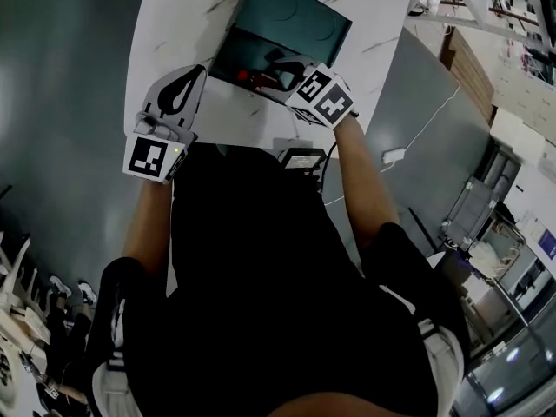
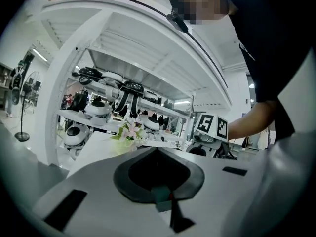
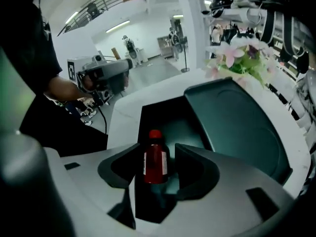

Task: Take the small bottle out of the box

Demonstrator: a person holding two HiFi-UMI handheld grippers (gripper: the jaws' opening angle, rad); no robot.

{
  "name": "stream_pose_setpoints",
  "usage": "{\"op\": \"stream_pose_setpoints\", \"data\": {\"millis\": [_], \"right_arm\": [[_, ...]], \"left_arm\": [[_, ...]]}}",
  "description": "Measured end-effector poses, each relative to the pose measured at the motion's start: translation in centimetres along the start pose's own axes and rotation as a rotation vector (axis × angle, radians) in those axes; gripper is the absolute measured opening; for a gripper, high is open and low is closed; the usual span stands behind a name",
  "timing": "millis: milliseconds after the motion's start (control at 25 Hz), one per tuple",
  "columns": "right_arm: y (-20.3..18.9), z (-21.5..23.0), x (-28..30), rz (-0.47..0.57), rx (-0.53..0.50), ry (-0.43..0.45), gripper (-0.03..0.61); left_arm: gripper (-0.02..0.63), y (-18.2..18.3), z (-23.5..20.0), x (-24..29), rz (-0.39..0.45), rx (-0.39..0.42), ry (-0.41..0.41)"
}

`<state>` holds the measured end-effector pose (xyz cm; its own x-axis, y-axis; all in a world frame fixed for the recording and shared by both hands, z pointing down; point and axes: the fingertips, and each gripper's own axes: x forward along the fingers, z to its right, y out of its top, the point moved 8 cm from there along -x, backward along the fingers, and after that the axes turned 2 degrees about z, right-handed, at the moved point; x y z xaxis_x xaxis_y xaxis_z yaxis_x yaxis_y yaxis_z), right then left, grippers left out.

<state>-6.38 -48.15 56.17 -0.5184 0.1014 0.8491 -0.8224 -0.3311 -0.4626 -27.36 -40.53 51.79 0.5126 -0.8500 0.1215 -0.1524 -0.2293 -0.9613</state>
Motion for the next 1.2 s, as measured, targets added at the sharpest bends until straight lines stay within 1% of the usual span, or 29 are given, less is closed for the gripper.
{"op": "stream_pose_setpoints", "data": {"millis": [80, 200, 360, 520, 640, 760, 840, 880, 920, 1000, 1080, 1200], "right_arm": [[-0.7, 0.4, 1.2, -0.077, 0.012, 0.021, 0.225], [-1.3, 0.6, 2.1, -0.165, 0.014, 0.019, 0.225], [-0.7, 0.2, 2.3, -0.210, 0.020, 0.028, 0.229], [-0.2, -0.3, 3.1, -0.259, 0.006, 0.058, 0.223], [-0.2, -0.2, 3.1, -0.281, 0.005, 0.062, 0.261], [-0.1, -0.3, 3.2, -0.305, -0.003, 0.057, 0.273], [-0.3, -0.2, 3.9, -0.339, -0.034, 0.031, 0.273], [-0.5, -0.3, 4.5, -0.360, -0.070, 0.005, 0.271], [-0.8, -0.4, 5.1, -0.374, -0.113, -0.024, 0.245], [-1.2, -0.7, 5.7, -0.363, -0.168, -0.071, 0.241], [-1.5, -0.6, 5.6, -0.334, -0.166, -0.103, 0.241], [-1.6, -0.4, 5.6, -0.299, -0.162, -0.122, 0.237]], "left_arm": [[0.015, -0.3, -0.4, 0.4, -0.007, -0.018, -0.024], [0.015, 0.0, -1.0, 1.0, -0.018, -0.035, -0.050], [0.015, 0.6, -2.4, 1.3, -0.005, -0.030, -0.067], [0.015, 0.1, -3.2, 2.0, 0.000, -0.044, -0.075], [0.015, 0.2, -3.0, 2.4, 0.015, -0.054, -0.092], [0.015, -0.1, -2.9, 2.4, -0.018, -0.054, -0.097], [0.015, -0.1, -3.1, 2.4, -0.016, -0.057, -0.097], [0.015, -0.1, -3.2, 2.4, -0.011, -0.061, -0.095], [0.015, -0.2, -3.2, 2.3, -0.006, -0.064, -0.090], [0.015, -0.3, -3.2, 1.9, 0.005, -0.065, -0.081], [0.015, -0.5, -3.3, 1.7, 0.006, -0.068, -0.077], [0.015, -0.8, -3.5, 1.0, -0.014, -0.083, -0.059]]}}
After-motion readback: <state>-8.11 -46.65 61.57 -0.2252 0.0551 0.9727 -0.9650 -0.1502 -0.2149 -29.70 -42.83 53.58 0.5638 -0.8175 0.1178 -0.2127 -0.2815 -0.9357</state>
